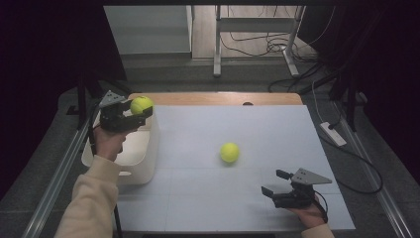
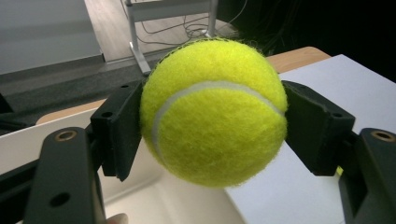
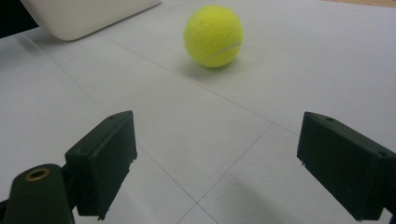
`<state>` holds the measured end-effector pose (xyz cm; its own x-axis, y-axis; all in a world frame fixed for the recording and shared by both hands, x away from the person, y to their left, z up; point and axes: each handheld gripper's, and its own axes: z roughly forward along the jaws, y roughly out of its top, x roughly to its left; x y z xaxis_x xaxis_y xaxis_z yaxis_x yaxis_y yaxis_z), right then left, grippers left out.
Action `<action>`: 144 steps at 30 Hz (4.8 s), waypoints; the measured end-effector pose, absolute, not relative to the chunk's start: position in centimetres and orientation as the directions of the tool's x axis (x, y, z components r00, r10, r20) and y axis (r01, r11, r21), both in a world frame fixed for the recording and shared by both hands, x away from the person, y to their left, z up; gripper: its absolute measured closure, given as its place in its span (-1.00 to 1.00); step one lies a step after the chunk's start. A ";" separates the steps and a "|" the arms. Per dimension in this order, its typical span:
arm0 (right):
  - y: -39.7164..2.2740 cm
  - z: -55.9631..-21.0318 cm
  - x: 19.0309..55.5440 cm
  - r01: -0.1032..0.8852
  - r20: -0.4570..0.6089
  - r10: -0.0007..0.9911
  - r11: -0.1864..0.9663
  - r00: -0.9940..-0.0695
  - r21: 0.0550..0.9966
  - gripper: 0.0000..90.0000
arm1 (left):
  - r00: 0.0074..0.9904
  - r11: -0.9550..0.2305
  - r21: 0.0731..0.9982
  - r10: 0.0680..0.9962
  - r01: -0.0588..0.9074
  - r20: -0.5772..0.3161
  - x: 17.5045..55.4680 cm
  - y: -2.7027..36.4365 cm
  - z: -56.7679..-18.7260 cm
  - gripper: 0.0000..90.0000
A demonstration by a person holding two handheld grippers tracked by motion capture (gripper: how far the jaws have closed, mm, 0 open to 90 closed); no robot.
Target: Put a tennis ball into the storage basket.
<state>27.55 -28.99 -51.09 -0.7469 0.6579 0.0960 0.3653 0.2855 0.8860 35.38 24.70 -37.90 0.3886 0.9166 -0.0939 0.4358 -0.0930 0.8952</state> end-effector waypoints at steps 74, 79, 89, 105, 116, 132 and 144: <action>-28.9 -51.2 27.6 0.367 0.103 0.644 0.289 -0.758 0.884 -0.73 | 0.221 -0.105 0.754 0.974 0.649 -0.054 40.2 28.8 -40.4 -0.40; -28.9 -51.2 27.6 0.368 0.104 0.645 0.289 -0.757 0.884 -0.73 | 0.192 -0.085 0.766 0.980 0.637 -0.051 40.1 28.8 -40.3 -0.50; -28.9 -51.2 27.6 0.375 0.116 0.642 0.283 -0.758 0.883 -0.74 | 0.239 -0.067 0.765 0.964 0.641 -0.116 39.8 28.5 -39.6 -0.82; -28.9 -51.2 27.7 0.374 0.115 0.639 0.287 -0.761 0.882 -0.74 | 0.305 -0.067 0.797 0.940 0.600 -0.150 38.6 28.1 -39.5 -0.88; -28.9 -51.2 27.6 0.374 0.114 0.641 0.285 -0.759 0.882 -0.74 | 0.364 -0.084 0.827 0.919 0.556 -0.151 37.4 27.4 -39.6 -0.94; -28.6 -51.3 27.8 0.375 0.115 0.639 0.288 -0.760 0.881 -0.74 | 0.475 -0.136 0.865 0.871 0.482 -0.128 36.1 24.7 -39.2 -0.92; -28.8 -51.3 27.6 0.375 0.112 0.648 0.283 -0.753 0.883 -0.74 | 0.542 -0.143 0.883 0.828 0.447 -0.141 35.1 23.0 -38.8 -0.92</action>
<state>27.61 -28.75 -51.30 -0.7534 0.6480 0.1122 0.3748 0.2829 0.8829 35.11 22.97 -38.84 0.5421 0.8284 -0.1406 0.4472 -0.1428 0.8830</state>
